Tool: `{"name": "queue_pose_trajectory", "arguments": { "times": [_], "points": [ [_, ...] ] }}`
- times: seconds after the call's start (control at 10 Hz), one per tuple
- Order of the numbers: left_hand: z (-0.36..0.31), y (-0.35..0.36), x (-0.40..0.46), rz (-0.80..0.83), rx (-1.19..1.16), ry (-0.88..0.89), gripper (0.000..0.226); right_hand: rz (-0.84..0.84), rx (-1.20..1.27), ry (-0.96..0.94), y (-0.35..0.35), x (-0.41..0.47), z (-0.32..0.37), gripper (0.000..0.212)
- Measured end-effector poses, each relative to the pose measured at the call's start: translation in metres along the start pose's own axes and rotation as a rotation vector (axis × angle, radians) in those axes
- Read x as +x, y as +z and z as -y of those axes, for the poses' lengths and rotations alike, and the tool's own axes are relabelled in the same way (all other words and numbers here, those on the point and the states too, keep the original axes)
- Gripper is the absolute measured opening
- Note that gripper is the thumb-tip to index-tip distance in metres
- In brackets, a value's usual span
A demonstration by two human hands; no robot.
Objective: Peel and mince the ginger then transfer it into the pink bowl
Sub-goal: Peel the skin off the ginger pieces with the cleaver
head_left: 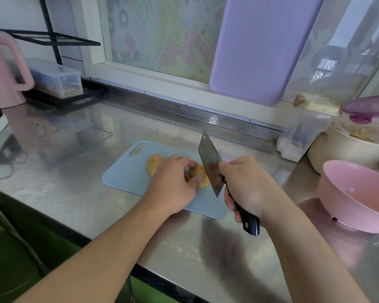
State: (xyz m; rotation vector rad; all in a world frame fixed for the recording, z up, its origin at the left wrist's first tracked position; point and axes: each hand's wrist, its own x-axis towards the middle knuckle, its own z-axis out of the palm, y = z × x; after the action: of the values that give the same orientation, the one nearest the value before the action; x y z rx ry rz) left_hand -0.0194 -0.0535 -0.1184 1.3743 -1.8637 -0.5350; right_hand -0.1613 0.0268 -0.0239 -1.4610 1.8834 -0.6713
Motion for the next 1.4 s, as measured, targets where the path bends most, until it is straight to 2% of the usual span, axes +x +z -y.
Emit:
{"name": "queue_pose_trajectory", "arguments": {
  "times": [0.3, 0.5, 0.7, 0.8, 1.0, 1.1, 1.3, 1.4],
  "points": [
    [0.0, -0.001, 0.001, 0.012, 0.005, 0.007, 0.037, -0.058, -0.171, 0.023, 0.014, 0.019, 0.002, 0.038],
    [-0.002, -0.003, -0.002, 0.02, 0.001, 0.002, 0.038, -0.086, -0.111, 0.03, 0.018, 0.026, 0.001, 0.039],
    [-0.001, -0.002, -0.001, 0.031, -0.003, -0.002, 0.038, -0.029, 0.112, 0.041, 0.024, 0.024, -0.004, 0.03],
    [-0.001, -0.002, -0.001, 0.027, -0.009, -0.004, 0.037, -0.016, 0.146, 0.059, 0.019, 0.021, -0.004, 0.035],
    [0.0, -0.003, -0.002, 0.023, -0.024, -0.007, 0.037, -0.035, 0.241, 0.051, 0.005, 0.013, -0.008, 0.06],
    [0.0, -0.004, -0.002, 0.032, -0.025, -0.014, 0.038, -0.051, 0.275, 0.027, -0.001, 0.011, -0.008, 0.061],
    [0.001, -0.002, 0.0, 0.043, -0.032, -0.054, 0.036, -0.039, 0.261, -0.006, -0.001, 0.007, -0.008, 0.04],
    [0.002, -0.002, 0.0, 0.043, -0.029, -0.052, 0.033, -0.028, 0.237, -0.007, 0.001, 0.007, -0.006, 0.04]
  ]
}}
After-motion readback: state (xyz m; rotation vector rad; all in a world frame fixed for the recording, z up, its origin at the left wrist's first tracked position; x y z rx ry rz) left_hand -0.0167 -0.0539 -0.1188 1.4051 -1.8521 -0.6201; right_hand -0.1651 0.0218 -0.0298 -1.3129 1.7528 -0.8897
